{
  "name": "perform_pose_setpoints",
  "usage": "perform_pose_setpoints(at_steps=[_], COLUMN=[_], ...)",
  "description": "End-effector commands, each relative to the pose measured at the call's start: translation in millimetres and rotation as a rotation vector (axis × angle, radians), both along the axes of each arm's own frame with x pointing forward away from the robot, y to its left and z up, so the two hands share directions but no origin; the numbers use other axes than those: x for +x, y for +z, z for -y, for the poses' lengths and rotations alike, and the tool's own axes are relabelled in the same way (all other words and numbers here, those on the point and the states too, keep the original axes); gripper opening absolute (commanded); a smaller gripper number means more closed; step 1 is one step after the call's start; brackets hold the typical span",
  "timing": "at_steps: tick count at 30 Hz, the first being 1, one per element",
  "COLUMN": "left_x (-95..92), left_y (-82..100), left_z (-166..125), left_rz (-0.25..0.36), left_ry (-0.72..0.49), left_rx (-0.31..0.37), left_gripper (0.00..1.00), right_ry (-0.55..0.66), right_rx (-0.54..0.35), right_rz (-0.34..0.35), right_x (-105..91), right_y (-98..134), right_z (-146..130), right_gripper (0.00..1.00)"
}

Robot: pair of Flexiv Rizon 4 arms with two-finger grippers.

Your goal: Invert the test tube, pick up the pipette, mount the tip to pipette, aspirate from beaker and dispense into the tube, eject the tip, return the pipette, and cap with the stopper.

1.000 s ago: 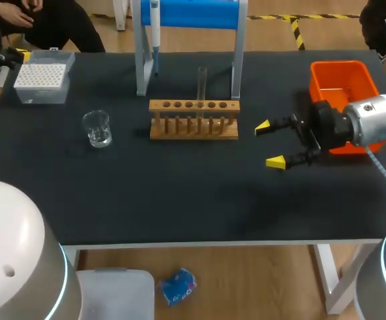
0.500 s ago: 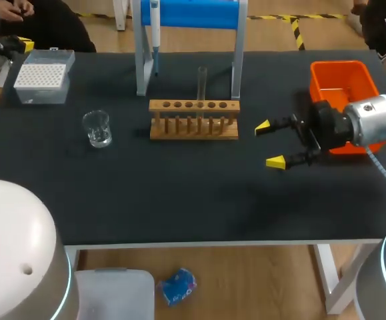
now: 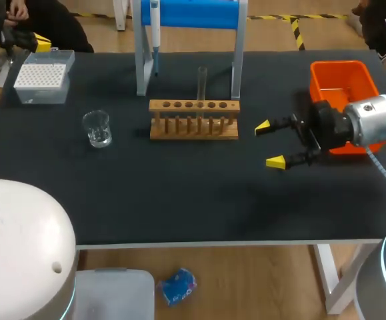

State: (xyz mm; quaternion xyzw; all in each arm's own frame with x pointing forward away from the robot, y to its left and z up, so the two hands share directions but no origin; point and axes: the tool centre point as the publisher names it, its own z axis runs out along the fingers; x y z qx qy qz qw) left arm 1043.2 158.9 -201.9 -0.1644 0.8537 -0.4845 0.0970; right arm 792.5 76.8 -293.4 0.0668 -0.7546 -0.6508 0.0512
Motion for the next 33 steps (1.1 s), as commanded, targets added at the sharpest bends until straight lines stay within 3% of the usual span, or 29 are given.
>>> perform_pose_setpoints(at_steps=[1,3,9,27,30,33], left_x=[-36.5,-49.9,-81.3,-81.3,-94.7,-113.1], left_y=[20.1,23.4,28.0,28.0,21.4,18.5], left_z=[31.6,48.3,92.7,92.7,112.8,130.1], left_rz=[-0.017,-0.024,-0.018,-0.018,-0.034,-0.034], left_ry=[-0.022,-0.033,-0.060,-0.060,-0.076,-0.086], left_rx=[0.045,0.056,-0.004,-0.004,0.041,0.010], left_gripper=[0.00,0.00,0.00,0.00,0.00,0.00], right_ry=[-0.002,-0.002,-0.002,-0.002,-0.002,-0.002], right_rx=[-0.001,-0.001,-0.001,-0.001,-0.001,-0.001], right_rz=[0.001,0.001,0.001,0.001,0.001,0.001], right_x=[-0.9,-0.9,-0.9,-0.9,-0.9,-0.9], right_y=[0.0,0.0,0.0,0.0,0.0,0.0], right_z=[0.0,0.0,0.0,0.0,0.0,0.0], right_gripper=[1.00,1.00,1.00,1.00,1.00,1.00])
